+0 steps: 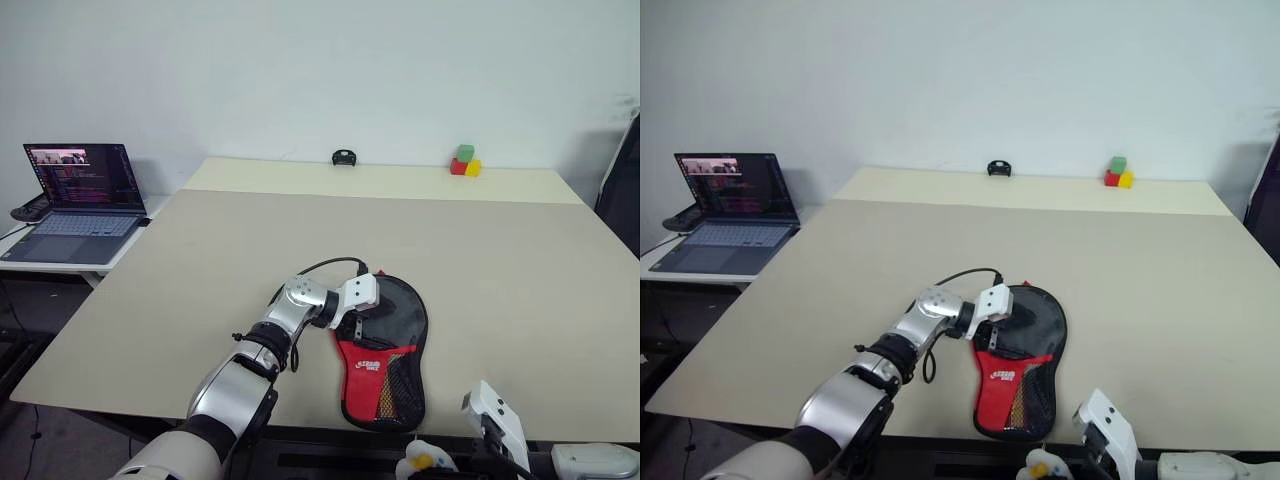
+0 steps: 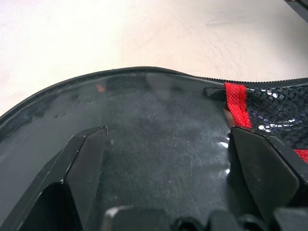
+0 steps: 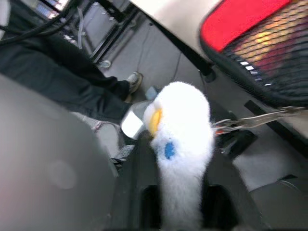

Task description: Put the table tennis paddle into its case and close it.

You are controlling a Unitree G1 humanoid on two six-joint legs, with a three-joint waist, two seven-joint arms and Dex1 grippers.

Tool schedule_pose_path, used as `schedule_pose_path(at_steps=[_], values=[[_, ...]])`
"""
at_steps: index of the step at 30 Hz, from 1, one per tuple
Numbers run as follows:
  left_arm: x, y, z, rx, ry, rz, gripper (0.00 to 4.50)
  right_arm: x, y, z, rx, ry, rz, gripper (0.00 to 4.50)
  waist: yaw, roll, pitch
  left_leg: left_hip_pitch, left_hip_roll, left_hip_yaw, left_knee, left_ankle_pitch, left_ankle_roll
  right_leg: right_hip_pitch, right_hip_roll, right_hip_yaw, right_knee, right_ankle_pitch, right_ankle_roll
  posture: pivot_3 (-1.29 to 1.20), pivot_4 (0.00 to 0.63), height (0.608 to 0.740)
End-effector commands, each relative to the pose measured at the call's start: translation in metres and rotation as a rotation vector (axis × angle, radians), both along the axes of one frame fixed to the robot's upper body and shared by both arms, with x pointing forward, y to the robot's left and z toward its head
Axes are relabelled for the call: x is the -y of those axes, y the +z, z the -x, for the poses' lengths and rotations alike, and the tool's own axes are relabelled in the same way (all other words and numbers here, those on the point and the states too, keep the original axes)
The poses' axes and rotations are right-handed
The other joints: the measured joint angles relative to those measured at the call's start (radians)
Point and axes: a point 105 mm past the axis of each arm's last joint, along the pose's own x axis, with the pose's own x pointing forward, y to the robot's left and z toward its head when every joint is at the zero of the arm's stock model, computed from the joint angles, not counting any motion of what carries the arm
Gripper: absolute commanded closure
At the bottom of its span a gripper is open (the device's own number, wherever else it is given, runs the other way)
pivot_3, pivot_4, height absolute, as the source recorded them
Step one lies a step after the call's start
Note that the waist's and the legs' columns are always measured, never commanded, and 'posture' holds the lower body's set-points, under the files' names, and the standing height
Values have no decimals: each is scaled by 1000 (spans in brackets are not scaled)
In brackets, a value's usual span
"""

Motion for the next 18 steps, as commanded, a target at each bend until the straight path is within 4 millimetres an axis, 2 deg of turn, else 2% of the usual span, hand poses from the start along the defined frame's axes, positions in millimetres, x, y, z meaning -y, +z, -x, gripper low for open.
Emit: schedule_pose_path(at_steps=[1,7,8,11,18], values=[[-25,-59,24,-139,-14,-227,0,-2,5,-5,36,0,-13,2334,0,0,0,0,0,0,0,0,0,0,0,0,0,0,0,0,150,740],[-22,-58,23,-136,-5,-217,0,-3,16,-2,72,49,-22,180,0,0,0,0,0,0,0,0,0,0,0,0,0,0,0,0,150,740],[-21,-58,23,-135,-4,-215,0,-4,18,-1,79,61,-23,19,1,0,0,0,0,0,0,0,0,1,0,0,-1,0,0,0,150,740],[-18,-55,22,-129,-4,-204,0,-1,27,-9,138,60,-32,19,2,0,0,0,0,0,0,-1,0,1,0,0,-1,0,0,0,150,740],[-10,-41,15,-102,6,-146,0,30,63,-81,389,-101,-4,19,5,0,1,0,-1,0,1,-1,0,0,-1,0,-3,1,2,0,150,740]])
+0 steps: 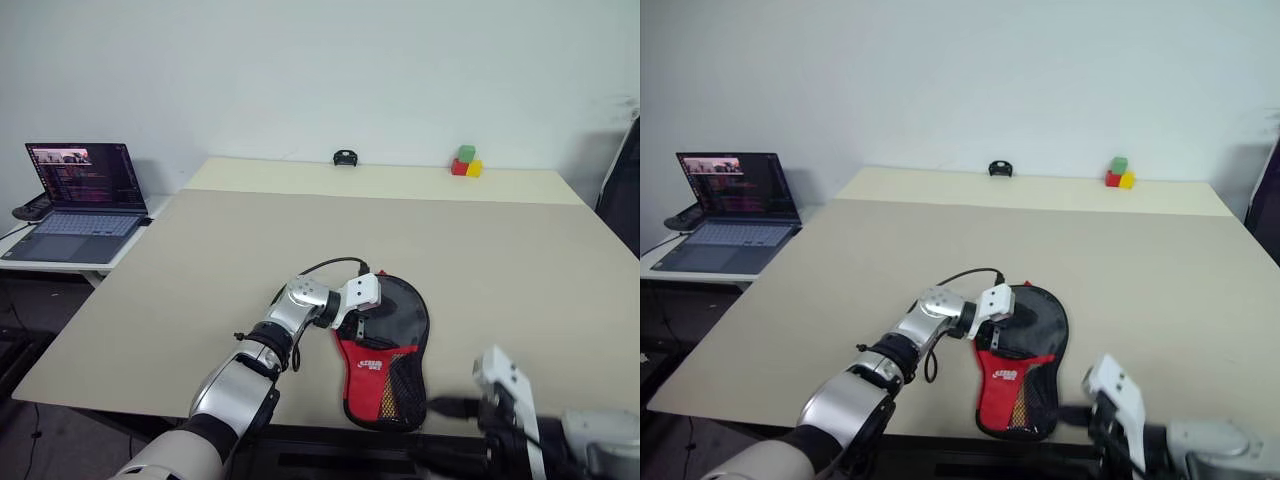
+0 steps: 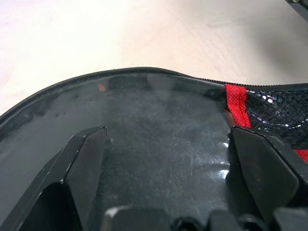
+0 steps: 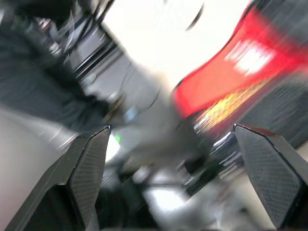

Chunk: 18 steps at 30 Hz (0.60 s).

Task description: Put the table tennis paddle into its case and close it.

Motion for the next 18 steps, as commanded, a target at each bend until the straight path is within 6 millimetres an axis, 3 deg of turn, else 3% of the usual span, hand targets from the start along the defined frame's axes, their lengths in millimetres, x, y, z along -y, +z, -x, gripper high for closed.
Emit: schedule_pose_path(at_steps=[1,5,9,18], values=[[-13,-40,16,-103,-10,-138,0,19,18,-34,133,-81,22,19,2,1,1,0,0,0,0,0,0,0,0,0,0,0,0,0,150,740],[-7,-25,12,-92,-19,-82,0,43,19,-73,268,-179,69,19,4,4,3,-1,0,0,-1,0,1,0,0,0,0,0,0,0,150,740],[-7,-10,5,-66,-9,-45,0,52,18,-105,403,-243,55,19,3,3,7,-5,-1,1,-1,-1,1,-5,0,1,1,3,-5,0,150,740],[-30,51,-32,143,130,82,0,61,15,-135,454,-291,50,19,-5,9,27,-16,-2,1,2,0,1,-18,0,2,6,3,-6,0,150,740]])
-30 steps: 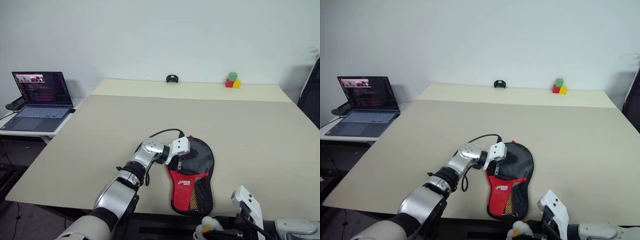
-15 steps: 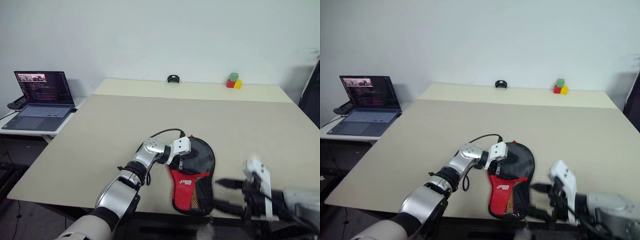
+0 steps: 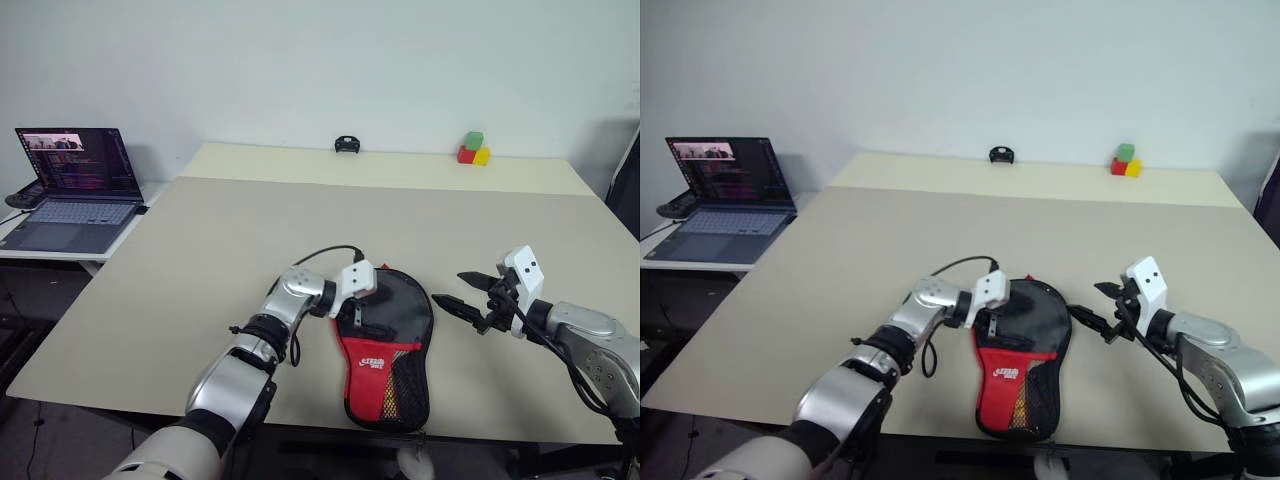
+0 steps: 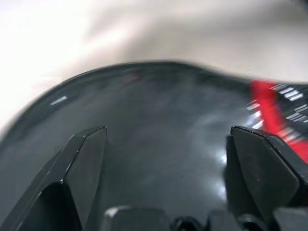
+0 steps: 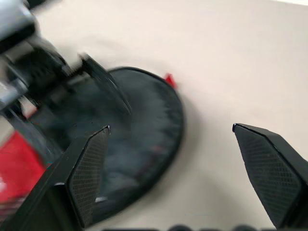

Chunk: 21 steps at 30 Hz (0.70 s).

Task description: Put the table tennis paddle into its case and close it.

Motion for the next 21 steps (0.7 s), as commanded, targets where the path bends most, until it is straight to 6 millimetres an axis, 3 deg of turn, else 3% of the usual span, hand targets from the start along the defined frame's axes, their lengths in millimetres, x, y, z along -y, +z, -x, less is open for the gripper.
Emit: schedule_pose_path(at_steps=[1,5,7,15,19,21], values=[[-12,29,-9,78,35,58,0,2,16,-7,84,0,-8,19,-1,1,2,-2,0,1,0,0,0,-3,0,1,1,0,0,0,150,740],[-43,77,-6,151,126,212,0,13,15,-16,84,-51,-43,19,-5,2,5,-20,0,4,3,4,-7,-24,-1,3,10,0,0,0,150,740],[-61,85,-1,143,219,269,0,16,17,-19,96,-54,-63,19,-6,3,6,-21,0,4,3,5,-8,-26,-1,5,11,0,-1,0,150,740],[-107,76,21,86,529,334,0,42,23,-26,116,-81,-68,19,1,4,7,-19,0,4,4,6,-10,-25,-2,5,14,-1,-2,0,150,740],[-124,72,33,96,642,338,0,62,26,-32,119,-110,-51,19,0,4,8,-18,0,4,4,6,-10,-24,-1,5,15,-1,-2,0,150,740],[-122,70,33,117,687,326,0,78,26,-35,113,-135,-39,19,1,4,8,-18,0,4,4,6,-10,-24,-1,5,15,-1,-2,0,150,740]])
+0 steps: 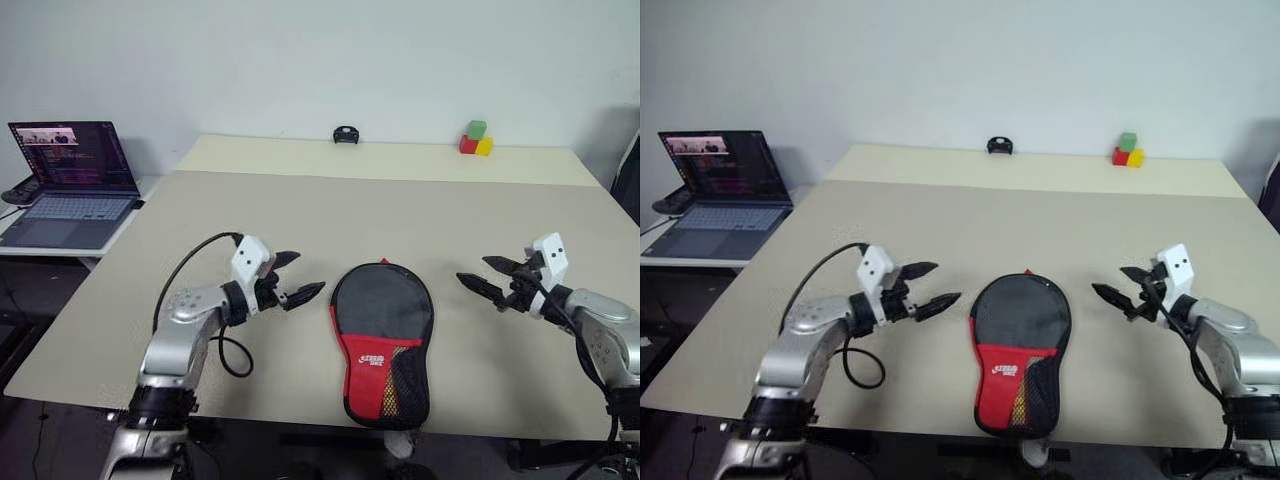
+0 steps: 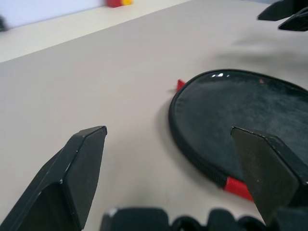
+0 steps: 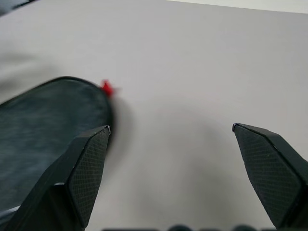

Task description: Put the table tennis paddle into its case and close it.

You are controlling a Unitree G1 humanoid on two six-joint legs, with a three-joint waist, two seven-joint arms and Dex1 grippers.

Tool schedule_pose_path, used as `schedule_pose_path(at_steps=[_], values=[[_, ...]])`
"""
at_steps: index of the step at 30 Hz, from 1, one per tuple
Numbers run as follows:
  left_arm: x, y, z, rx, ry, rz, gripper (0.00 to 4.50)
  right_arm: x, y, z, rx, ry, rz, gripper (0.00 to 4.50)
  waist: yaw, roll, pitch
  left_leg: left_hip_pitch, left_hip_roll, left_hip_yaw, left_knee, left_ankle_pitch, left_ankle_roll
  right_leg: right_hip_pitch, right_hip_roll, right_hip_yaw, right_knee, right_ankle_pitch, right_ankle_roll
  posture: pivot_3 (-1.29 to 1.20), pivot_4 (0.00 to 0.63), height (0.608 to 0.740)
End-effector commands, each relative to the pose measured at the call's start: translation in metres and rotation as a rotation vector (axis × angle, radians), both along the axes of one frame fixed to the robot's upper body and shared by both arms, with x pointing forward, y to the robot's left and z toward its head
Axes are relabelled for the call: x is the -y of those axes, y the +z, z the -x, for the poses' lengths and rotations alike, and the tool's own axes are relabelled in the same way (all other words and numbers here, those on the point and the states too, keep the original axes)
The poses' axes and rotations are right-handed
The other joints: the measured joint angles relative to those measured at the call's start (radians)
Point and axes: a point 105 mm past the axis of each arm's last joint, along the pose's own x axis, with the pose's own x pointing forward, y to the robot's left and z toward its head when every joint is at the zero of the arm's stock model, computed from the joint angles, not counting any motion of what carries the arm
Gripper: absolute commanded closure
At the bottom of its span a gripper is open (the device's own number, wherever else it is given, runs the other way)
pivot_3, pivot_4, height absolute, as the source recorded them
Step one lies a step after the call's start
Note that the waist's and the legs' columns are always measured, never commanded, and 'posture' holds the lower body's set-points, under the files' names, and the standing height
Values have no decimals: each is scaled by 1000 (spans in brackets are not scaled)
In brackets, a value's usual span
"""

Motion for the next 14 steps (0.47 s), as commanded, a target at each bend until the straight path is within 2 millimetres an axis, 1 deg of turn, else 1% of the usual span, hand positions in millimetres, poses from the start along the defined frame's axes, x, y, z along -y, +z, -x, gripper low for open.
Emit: schedule_pose_path(at_steps=[1,4,6,7,11,14], values=[[0,19,1,88,83,-23,0,29,19,-7,68,-39,25,19,1,0,0,0,0,0,0,0,0,0,0,0,0,0,0,0,150,740],[-6,20,-5,117,144,-59,0,45,20,-15,68,-80,35,19,0,0,0,1,0,1,0,0,0,1,0,0,0,0,0,0,150,740],[-3,20,-9,130,157,-64,0,51,22,-18,71,-85,53,19,-1,0,0,1,0,1,0,0,0,1,0,0,0,0,0,0,150,740],[-5,18,-10,128,166,-63,0,49,23,-19,73,-79,57,19,-1,0,0,1,0,1,0,0,0,1,0,0,0,0,0,0,150,740],[-1,2,-7,96,172,-76,0,47,19,-18,52,-56,79,19,0,0,0,1,0,2,0,0,0,1,0,1,0,0,0,0,150,740],[3,-2,-9,82,165,-59,0,47,18,-19,39,-44,99,19,-1,0,0,1,0,3,0,0,0,1,0,1,-1,0,0,0,150,740]])
